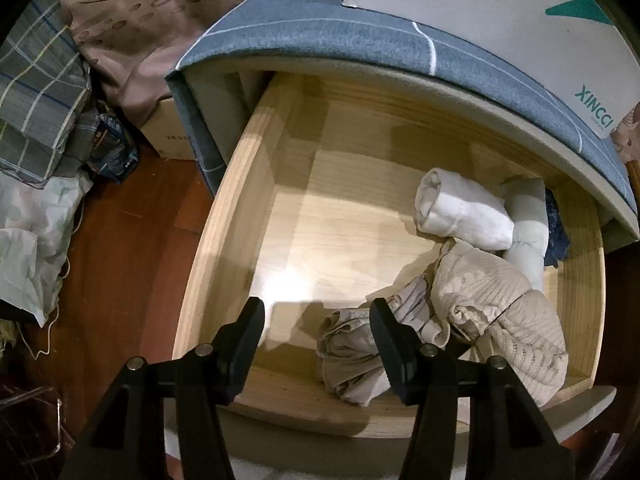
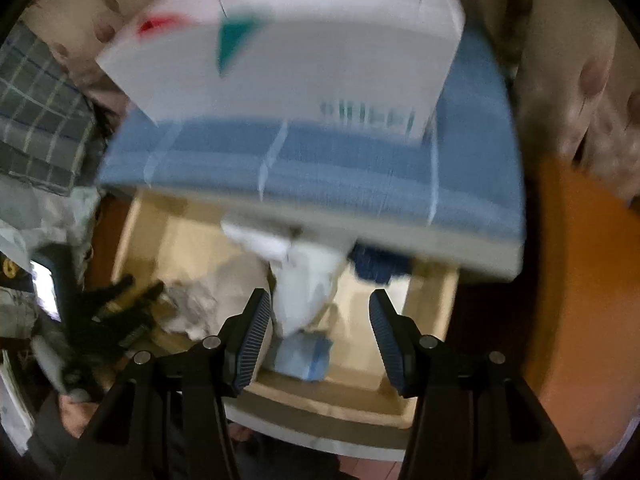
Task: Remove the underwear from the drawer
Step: 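Lower the right gripper into the drawer and close it on the long white roll, then grasp the beige knit bundle with the left gripper and lift it from the drawer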
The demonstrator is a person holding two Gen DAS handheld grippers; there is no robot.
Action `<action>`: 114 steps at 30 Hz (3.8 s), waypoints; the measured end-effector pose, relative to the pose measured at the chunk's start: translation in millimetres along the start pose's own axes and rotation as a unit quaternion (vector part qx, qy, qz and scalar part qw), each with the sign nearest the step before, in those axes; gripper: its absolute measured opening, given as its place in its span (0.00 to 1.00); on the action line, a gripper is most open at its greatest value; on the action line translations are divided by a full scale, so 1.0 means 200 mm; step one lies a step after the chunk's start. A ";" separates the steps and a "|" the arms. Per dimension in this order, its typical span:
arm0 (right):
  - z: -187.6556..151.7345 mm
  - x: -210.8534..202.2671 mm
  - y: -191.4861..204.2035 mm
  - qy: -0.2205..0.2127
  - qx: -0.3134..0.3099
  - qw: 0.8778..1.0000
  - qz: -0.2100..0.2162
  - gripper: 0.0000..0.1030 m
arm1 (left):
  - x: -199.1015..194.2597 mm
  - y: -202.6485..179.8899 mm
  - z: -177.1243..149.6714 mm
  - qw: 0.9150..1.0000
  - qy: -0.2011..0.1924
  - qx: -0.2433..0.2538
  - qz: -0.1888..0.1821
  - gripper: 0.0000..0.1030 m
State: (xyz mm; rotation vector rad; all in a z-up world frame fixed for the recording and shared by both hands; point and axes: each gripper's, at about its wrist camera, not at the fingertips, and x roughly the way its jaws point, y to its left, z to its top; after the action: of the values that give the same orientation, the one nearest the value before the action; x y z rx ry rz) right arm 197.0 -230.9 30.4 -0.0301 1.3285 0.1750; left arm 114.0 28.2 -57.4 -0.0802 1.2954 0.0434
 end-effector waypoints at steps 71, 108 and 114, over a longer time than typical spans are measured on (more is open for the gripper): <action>-0.31 0.77 0.02 0.096 -0.003 0.994 -0.060 0.40 | -0.05 -0.36 0.14 0.986 0.125 -0.004 -0.108 0.54; -0.36 0.67 -0.06 0.064 0.002 0.997 -0.045 0.41 | 0.05 -0.47 0.10 0.983 0.137 0.062 -0.102 0.57; -0.36 0.67 -0.04 0.060 0.004 0.997 -0.046 0.41 | -0.06 -0.43 0.11 0.981 0.130 0.082 -0.116 0.57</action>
State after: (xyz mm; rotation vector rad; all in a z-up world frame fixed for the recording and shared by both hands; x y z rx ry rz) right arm 160.5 -233.3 -117.7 -0.0954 1.4446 0.0911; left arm 138.6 -55.3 -37.3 -0.0974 1.5370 -0.2813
